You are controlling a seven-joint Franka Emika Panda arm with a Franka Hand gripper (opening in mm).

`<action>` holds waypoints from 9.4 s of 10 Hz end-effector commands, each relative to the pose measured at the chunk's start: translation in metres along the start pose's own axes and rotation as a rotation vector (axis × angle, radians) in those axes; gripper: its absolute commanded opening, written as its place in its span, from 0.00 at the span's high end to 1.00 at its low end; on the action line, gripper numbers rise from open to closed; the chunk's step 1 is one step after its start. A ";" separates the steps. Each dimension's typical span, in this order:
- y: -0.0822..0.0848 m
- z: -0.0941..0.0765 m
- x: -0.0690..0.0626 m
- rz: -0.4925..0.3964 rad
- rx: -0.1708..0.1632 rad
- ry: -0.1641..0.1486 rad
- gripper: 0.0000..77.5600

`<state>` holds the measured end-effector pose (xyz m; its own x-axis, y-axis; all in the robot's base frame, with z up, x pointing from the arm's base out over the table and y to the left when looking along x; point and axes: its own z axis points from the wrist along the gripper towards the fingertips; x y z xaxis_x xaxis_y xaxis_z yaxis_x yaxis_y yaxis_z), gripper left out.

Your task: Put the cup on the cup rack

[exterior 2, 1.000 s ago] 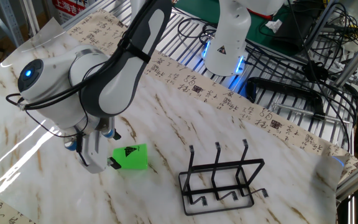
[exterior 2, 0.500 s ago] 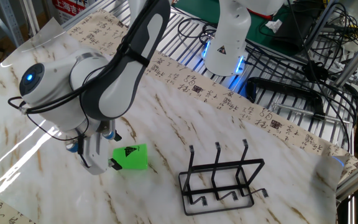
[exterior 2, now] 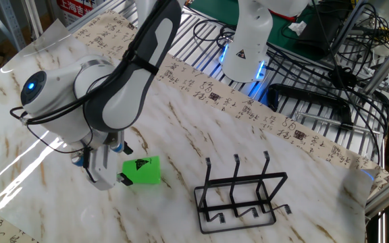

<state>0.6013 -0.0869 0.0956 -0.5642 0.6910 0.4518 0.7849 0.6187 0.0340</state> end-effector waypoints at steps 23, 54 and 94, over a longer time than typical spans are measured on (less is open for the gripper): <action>-0.003 0.016 -0.018 0.022 -0.043 0.139 0.00; 0.005 -0.034 0.016 0.030 -0.025 -0.023 0.98; -0.009 -0.127 0.170 -0.084 -0.014 -0.342 0.98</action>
<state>0.5308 -0.0221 0.2845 -0.6659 0.7352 0.1269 0.7452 0.6634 0.0672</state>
